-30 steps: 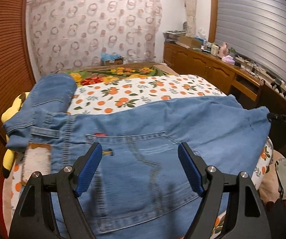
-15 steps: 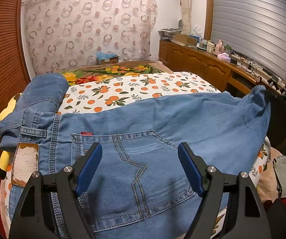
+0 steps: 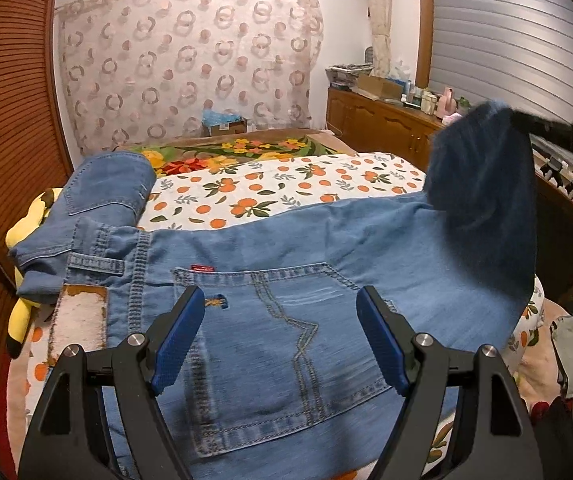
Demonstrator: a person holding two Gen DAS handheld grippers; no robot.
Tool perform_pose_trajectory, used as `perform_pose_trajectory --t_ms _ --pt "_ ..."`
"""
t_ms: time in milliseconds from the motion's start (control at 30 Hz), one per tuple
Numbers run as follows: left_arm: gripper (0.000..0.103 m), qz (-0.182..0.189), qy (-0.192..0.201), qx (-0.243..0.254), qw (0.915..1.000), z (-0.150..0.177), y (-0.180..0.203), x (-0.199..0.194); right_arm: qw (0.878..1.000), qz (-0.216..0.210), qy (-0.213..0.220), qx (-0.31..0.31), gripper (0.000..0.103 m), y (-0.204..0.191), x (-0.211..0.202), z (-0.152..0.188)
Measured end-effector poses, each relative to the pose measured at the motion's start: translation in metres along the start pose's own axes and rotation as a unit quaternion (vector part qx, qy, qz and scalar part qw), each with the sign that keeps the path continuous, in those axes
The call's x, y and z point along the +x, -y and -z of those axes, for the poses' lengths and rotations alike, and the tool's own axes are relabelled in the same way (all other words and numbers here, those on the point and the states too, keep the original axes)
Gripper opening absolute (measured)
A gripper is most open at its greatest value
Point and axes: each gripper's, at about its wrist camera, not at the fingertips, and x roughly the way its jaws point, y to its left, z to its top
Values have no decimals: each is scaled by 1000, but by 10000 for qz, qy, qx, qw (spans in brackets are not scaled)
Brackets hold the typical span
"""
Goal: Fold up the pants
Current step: 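Grasp the leg hem with the right gripper and lift it toward the left tool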
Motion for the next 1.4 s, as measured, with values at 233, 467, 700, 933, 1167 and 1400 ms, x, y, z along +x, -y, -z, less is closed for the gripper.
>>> perform_pose_trajectory --t_ms 233,467,700,933,1167,1400 --pt "79 -96 25 -126 9999 3 -16 -6 9970 -617 47 -475 1 -41 24 -22" --pt "79 -101 -9 -189 9998 7 -24 -4 9946 -741 -462 -553 7 -24 56 -19" --pt "79 -8 -72 -199 9998 8 -19 4 9958 -686 -519 -322 25 -10 68 -29" --pt "79 266 -130 -197 9994 6 -2 14 9943 -375 -871 -488 41 -9 91 -14" --pt "77 637 -263 -6 9976 2 25 31 9863 -248 -1391 -846 41 5 162 -13" --pt "75 733 -569 22 9957 9 33 54 9795 -418 -1773 -863 41 8 212 -13"
